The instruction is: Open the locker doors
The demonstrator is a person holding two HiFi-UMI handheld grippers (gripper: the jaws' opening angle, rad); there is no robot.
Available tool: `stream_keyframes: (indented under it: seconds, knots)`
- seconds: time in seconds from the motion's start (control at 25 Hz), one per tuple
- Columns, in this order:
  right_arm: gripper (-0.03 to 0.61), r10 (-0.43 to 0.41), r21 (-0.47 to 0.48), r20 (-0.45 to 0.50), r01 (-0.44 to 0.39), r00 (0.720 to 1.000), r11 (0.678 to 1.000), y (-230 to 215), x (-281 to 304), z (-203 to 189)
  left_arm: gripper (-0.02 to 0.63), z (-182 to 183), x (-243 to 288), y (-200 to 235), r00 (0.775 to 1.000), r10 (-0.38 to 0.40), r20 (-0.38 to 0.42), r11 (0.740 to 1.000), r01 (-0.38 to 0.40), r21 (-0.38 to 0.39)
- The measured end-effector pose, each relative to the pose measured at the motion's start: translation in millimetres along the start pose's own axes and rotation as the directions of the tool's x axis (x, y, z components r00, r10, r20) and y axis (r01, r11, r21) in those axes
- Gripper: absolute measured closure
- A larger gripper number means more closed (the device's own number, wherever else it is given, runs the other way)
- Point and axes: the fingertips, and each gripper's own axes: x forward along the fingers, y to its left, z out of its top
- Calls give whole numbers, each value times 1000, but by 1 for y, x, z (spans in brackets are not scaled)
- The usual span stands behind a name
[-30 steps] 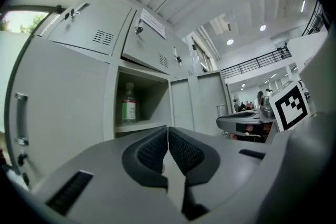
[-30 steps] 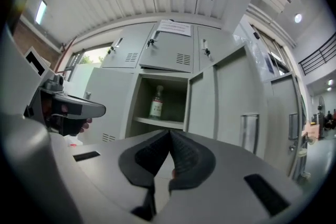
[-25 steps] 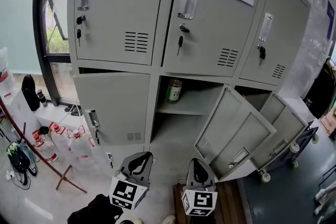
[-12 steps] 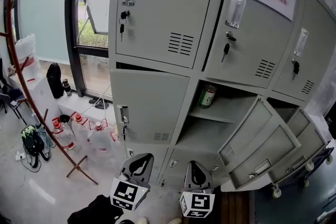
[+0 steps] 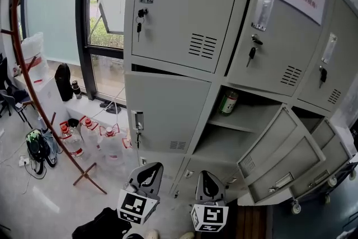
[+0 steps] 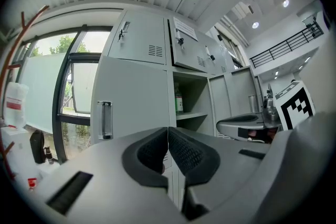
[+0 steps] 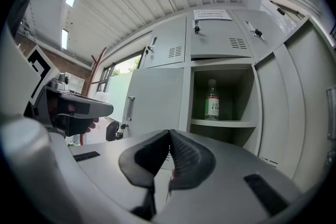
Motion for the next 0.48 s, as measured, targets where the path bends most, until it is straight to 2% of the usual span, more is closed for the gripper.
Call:
stream_keyframes:
  seconds: [0.28,0.48]
  knots:
    - [561,104,-8,16,-104,994,995,37,25,7,589,3,-16,34,996,88,3,996,-88,5]
    - [561,207,-19,32,-206,978,978,76,51,17,589,3,-36,72,982,187,0,982,-187,1]
